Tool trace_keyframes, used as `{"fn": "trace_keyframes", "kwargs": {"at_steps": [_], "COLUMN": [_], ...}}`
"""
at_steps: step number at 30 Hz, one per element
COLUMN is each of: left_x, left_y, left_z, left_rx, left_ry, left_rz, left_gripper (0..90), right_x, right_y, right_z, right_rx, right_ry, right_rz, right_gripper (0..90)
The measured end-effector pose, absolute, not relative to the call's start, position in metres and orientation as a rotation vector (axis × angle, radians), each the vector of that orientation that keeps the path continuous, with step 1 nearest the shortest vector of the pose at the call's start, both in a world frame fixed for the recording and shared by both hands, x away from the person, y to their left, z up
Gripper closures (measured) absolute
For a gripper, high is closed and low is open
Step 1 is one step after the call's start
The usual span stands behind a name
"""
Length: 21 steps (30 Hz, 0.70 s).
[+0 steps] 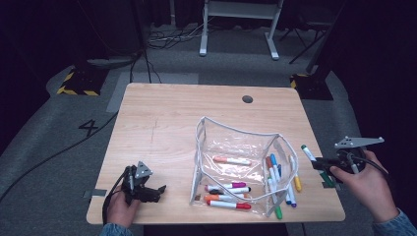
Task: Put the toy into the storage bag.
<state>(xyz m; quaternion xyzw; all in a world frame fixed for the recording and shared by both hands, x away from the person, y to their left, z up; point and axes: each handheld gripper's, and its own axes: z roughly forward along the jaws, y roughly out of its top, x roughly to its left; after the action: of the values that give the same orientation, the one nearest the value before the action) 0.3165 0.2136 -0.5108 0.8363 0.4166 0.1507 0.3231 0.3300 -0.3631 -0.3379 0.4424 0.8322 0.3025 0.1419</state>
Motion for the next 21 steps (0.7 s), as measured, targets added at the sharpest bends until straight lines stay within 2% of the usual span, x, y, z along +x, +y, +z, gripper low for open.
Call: {"fn": "trace_keyframes", "kwargs": {"at_steps": [11, 21], "left_x": [0.316, 0.317], "left_y": [0.214, 0.214], "left_z": [-0.511, -0.511], "left_rx": [2.195, 2.196], "left_ry": [1.093, 1.092], "left_rz": [0.396, 0.396], "left_gripper": [0.0, 0.0], "right_x": [0.327, 0.326], "right_y": [-0.328, -0.294], "right_z": [-0.285, -0.263], "right_rx": [1.103, 0.952], "right_ry": [2.472, 2.568], "right_rz": [0.946, 0.969], "right_gripper": [76.9, 76.8]}}
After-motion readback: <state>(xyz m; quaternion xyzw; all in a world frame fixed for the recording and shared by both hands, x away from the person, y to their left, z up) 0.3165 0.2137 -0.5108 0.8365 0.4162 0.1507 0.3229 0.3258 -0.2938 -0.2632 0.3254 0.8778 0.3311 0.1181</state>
